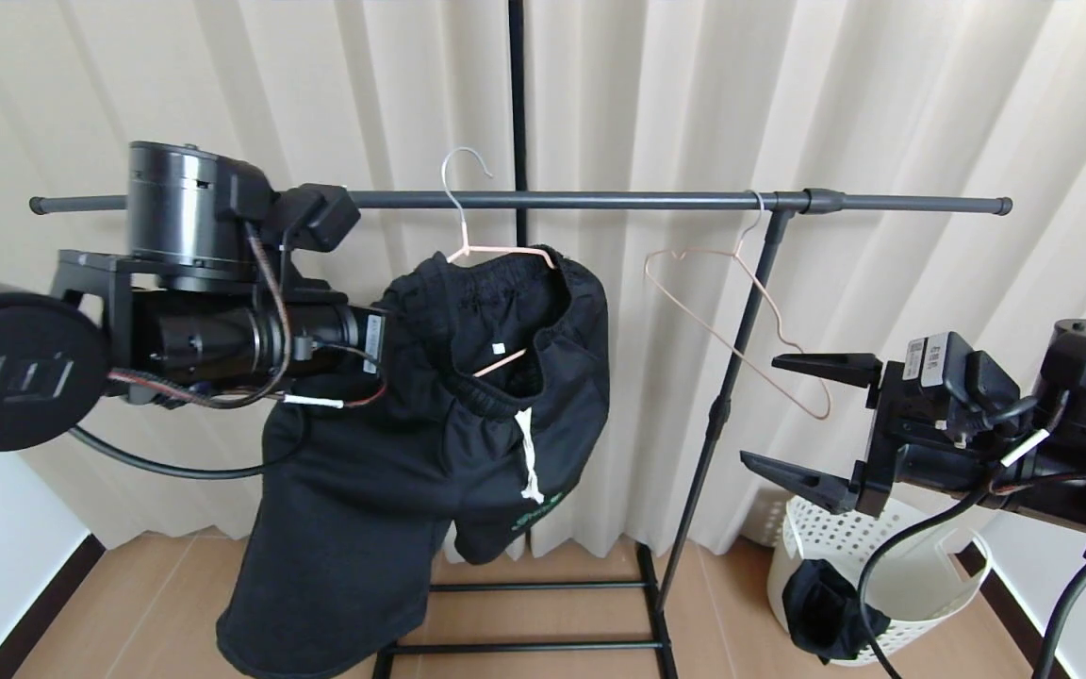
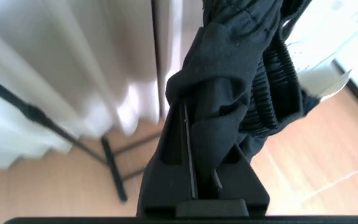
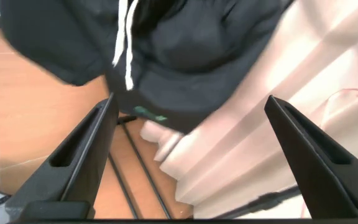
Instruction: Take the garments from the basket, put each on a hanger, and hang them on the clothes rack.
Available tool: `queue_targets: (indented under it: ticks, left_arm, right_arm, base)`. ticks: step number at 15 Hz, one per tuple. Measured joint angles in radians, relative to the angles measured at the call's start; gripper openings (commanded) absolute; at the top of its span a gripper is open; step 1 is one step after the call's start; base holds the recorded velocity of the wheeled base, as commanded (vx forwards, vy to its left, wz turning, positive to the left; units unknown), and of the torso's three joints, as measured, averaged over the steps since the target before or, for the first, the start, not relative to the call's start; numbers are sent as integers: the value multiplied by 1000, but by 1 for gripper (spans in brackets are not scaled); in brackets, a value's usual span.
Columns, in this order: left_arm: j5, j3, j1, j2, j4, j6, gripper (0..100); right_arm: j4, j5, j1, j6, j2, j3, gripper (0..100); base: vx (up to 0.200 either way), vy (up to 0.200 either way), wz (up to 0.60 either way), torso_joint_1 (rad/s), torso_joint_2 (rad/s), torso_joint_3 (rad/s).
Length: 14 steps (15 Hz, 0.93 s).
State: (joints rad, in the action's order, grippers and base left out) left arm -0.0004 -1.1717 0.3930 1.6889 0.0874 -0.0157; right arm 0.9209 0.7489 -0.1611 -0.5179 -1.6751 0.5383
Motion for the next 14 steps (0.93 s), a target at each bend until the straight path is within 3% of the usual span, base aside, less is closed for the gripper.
queue_targets:
  ticks: [4,11,14]
  left_arm:
    - [24,-201,31,174,-23,54,0]
    - [61,-420,30,381,-23,65,0]
    - [88,-535,24,457,-24,114,0]
  right_arm:
    - [1,-1,17,0,16,7,100]
    - [1,-1,27,-1,16,12,100]
    - [1,-2,27,-2,11,12,100]
  base:
    - [0,0,0,0,0,0]
    - [0,0,0,0,0,0]
    - [0,0,0,0,0,0]
